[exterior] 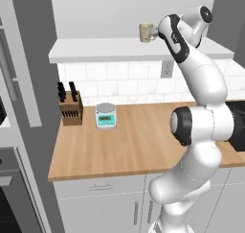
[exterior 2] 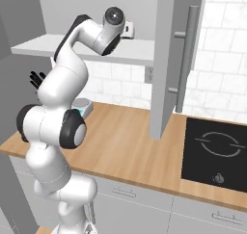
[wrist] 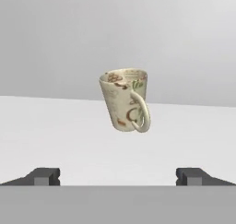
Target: Gather all objects into one cabinet and sort the glasses and bowls to opposite sides.
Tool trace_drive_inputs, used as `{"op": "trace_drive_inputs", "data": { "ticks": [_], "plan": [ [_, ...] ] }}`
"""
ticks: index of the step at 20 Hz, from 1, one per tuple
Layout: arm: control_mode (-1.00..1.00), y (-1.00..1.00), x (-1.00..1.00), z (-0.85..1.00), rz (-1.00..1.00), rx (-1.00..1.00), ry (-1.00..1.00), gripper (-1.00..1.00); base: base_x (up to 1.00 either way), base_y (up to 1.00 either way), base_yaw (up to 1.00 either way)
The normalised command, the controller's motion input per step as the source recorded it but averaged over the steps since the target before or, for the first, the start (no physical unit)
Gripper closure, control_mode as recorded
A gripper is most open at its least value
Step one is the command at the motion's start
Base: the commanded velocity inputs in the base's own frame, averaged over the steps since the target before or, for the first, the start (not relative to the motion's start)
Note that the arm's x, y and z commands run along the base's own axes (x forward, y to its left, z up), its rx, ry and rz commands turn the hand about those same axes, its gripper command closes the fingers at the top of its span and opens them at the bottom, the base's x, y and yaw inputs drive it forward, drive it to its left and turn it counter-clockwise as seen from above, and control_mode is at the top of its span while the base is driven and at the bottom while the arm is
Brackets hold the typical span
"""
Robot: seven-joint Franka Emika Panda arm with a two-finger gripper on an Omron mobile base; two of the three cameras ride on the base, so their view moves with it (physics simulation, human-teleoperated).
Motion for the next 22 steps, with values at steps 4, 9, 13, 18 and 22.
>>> {"op": "trace_drive_inputs", "data": {
  "ticks": [4,9,13,18,22],
  "plan": [
    [-1.00,-0.02,0.11,-0.19,0.03,0.00,0.00,-1.00,0.00,0.00,0.00],
    [-1.00,0.00,0.23,-0.09,0.02,0.00,0.00,-1.00,0.00,0.00,0.00],
    [-1.00,0.00,0.27,0.00,0.01,0.00,0.00,-1.00,0.00,0.00,0.00],
    [-1.00,0.00,0.24,0.00,0.01,0.00,0.00,-1.00,0.00,0.00,0.00],
    [-1.00,0.00,0.25,0.00,0.03,0.01,0.00,-1.00,0.00,0.00,0.00]
  ]
}}
